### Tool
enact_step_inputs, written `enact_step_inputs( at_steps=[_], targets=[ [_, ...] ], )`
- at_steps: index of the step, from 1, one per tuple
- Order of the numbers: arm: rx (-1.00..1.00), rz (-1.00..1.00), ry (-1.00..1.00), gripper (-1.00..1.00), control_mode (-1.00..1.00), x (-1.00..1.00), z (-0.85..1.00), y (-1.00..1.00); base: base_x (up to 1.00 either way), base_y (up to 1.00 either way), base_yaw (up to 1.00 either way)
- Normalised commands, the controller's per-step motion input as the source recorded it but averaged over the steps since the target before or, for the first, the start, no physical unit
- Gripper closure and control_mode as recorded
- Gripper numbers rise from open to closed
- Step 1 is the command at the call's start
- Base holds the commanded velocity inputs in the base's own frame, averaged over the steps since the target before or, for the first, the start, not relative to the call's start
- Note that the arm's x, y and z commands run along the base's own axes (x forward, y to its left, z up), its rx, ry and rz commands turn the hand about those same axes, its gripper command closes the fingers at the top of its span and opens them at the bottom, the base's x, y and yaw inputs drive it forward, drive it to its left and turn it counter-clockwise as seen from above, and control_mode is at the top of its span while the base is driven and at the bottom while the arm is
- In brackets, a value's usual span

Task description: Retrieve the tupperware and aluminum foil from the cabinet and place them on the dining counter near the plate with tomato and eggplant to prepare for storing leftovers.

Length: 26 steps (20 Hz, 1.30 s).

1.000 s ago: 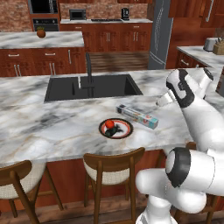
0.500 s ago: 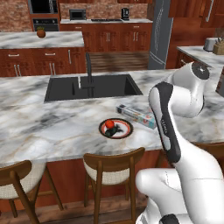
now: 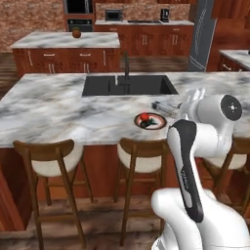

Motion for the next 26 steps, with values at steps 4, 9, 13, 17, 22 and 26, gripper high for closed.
enact_step_inputs(
  at_steps=[4, 9, 13, 17, 22, 26],
  targets=[
    [0.0, 0.0, 0.0, -1.0, 1.0, 0.0, 0.0, 0.0, 0.16, 1.0, 0.19],
    [0.0, 0.0, 0.0, -1.0, 1.0, 0.0, 0.0, 0.0, 0.27, 1.0, 0.17],
    [0.0, 0.0, 0.0, -1.0, 1.0, 0.0, 0.0, 0.0, 0.24, 1.0, 0.28],
    [0.0, 0.0, 0.0, -1.0, 1.0, 0.0, 0.0, 0.0, 0.16, 1.0, 0.56],
    [0.0, 0.0, 0.0, -1.0, 1.0, 0.0, 0.0, 0.0, 0.49, 0.92, 0.55],
    [0.0, 0.0, 0.0, -1.0, 1.0, 0.0, 0.0, 0.0, 0.8, 0.86, 0.47]
  ],
)
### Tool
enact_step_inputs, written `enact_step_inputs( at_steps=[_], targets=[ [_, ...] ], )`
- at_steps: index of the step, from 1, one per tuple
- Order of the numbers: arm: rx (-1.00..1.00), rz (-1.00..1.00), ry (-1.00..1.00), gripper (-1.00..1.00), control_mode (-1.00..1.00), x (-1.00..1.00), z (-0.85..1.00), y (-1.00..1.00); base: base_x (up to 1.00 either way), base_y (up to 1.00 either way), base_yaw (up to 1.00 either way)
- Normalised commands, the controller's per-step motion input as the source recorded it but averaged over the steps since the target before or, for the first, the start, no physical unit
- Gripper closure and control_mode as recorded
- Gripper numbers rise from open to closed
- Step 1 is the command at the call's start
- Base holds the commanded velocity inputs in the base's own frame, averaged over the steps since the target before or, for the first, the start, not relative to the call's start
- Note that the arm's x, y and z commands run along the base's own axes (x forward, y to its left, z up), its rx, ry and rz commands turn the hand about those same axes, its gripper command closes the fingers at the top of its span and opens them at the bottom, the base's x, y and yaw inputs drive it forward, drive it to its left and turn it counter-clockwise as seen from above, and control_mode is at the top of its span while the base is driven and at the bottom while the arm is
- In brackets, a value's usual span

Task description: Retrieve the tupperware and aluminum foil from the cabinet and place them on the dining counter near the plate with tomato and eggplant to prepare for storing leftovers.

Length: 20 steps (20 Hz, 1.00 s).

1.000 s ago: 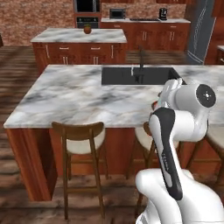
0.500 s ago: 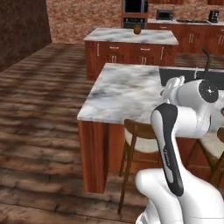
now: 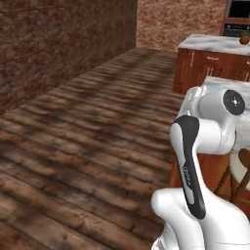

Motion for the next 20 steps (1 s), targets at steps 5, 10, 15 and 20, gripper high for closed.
enact_step_inputs(
  at_steps=[5, 10, 15, 20],
  targets=[
    [0.0, 0.0, 0.0, -1.0, 1.0, 0.0, 0.0, 0.0, 0.98, 0.84, 0.39],
    [0.0, 0.0, 0.0, -1.0, 1.0, 0.0, 0.0, 0.0, 1.0, 0.72, 0.04],
    [0.0, 0.0, 0.0, -1.0, 1.0, 0.0, 0.0, 0.0, 1.0, 0.68, -0.34],
    [0.0, 0.0, 0.0, -1.0, 1.0, 0.0, 0.0, 0.0, 1.0, 0.5, -0.45]
  ],
)
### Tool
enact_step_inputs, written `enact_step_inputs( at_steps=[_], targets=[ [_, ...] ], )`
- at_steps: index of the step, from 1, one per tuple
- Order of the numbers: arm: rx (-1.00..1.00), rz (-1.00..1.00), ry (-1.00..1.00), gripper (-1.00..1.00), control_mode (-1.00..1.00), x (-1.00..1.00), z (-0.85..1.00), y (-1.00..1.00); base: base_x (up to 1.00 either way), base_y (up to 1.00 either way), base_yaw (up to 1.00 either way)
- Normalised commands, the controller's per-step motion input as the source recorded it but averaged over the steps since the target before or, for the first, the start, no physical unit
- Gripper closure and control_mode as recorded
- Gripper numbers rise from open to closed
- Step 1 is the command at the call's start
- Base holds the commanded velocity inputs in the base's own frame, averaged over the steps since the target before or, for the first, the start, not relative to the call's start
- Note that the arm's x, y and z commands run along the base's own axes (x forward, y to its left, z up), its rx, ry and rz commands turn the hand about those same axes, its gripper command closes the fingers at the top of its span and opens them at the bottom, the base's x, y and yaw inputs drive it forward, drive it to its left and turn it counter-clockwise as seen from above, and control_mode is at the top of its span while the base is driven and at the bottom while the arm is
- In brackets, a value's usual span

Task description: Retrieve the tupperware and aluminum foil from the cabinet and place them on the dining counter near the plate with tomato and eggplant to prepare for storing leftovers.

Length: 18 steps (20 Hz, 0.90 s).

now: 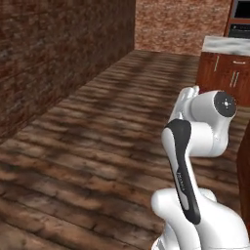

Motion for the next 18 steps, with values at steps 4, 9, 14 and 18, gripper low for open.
enact_step_inputs(
  at_steps=[4, 9, 14, 18],
  targets=[
    [0.0, 0.0, 0.0, -1.0, 1.0, 0.0, 0.0, 0.0, 1.0, 0.27, -0.46],
    [0.0, 0.0, 0.0, -1.0, 1.0, 0.0, 0.0, 0.0, 1.0, 0.04, -0.45],
    [0.0, 0.0, 0.0, -1.0, 1.0, 0.0, 0.0, 0.0, 1.0, 0.0, -0.43],
    [0.0, 0.0, 0.0, -1.0, 1.0, 0.0, 0.0, 0.0, 1.0, 0.0, -0.4]
  ],
)
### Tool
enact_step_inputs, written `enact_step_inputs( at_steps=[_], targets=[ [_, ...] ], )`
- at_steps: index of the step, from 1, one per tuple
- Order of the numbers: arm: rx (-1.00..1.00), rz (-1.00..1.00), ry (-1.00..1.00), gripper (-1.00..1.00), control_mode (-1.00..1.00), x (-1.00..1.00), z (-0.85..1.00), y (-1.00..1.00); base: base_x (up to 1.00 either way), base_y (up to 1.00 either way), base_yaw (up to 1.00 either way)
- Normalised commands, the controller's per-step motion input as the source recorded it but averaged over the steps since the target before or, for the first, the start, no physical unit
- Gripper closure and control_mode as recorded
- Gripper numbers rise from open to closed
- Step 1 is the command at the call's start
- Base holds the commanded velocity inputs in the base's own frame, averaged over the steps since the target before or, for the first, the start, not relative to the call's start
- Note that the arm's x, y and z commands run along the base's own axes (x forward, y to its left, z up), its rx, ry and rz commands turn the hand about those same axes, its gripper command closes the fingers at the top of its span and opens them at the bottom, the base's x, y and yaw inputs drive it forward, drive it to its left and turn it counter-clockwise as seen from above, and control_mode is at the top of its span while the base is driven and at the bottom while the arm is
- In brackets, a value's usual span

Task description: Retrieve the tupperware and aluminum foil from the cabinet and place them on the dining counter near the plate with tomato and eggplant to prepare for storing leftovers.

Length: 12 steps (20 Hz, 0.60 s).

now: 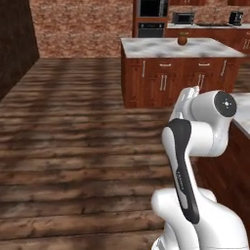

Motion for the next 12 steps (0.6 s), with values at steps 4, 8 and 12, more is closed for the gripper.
enact_step_inputs(
  at_steps=[4, 8, 12],
  targets=[
    [0.0, 0.0, 0.0, -1.0, 1.0, 0.0, 0.0, 0.0, 1.0, 0.09, -0.35],
    [0.0, 0.0, 0.0, -1.0, 1.0, 0.0, 0.0, 0.0, 1.0, 0.12, -0.32],
    [0.0, 0.0, 0.0, -1.0, 1.0, 0.0, 0.0, 0.0, 1.0, 0.1, -0.33]
  ],
)
